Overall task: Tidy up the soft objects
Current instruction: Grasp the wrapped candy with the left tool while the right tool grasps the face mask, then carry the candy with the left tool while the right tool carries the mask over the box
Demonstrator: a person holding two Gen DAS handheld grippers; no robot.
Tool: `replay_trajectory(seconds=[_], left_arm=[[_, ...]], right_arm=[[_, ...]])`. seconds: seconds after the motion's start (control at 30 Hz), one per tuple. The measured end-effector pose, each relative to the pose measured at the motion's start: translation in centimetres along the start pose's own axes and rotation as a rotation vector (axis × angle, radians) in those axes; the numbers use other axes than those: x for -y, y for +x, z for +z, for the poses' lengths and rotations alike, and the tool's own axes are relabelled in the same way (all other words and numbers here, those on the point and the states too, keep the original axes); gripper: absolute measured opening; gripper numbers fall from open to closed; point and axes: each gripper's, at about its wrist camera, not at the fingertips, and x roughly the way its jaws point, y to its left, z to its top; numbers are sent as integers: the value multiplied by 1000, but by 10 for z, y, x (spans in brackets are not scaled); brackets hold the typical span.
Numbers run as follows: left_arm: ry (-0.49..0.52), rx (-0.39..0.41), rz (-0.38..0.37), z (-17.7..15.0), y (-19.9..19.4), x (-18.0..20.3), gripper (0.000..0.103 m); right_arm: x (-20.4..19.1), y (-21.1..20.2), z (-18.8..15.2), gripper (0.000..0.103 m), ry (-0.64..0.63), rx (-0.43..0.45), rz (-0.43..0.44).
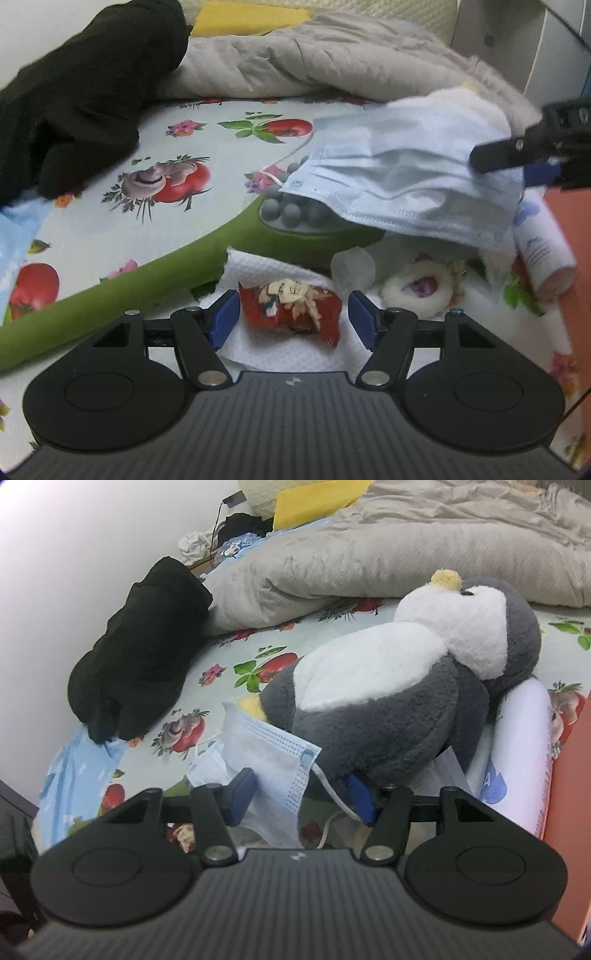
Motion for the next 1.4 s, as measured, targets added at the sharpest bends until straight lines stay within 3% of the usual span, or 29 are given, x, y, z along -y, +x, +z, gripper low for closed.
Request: replay_trajectory(seconds=[0.1, 0.17, 0.3, 0.5, 0.87, 1.1, 1.4], left_arm=[[-26, 11, 7, -4, 4, -1, 69], [-31, 29, 18, -5, 6, -1, 67], [-16, 54, 20, -6, 4, 6, 54], [-44, 60, 5, -8, -7, 8, 45], [-126, 66, -32, -17, -74, 15, 44], [-148, 54, -21, -39, -120, 21, 44], [-235, 47, -58, -80, -194, 23, 44]], right_arm=[[-1, -3, -3, 40, -17, 16, -10], [-2, -5, -6, 18, -9, 18, -9], [-14, -11, -12, 8, -36, 23, -13], [-27, -28, -23, 6, -47, 49, -45], [-55, -87, -63, 6, -42, 102, -66], [-74, -124, -101, 6, -50, 113, -90], [-92, -172, -153, 6, -28, 152, -131]])
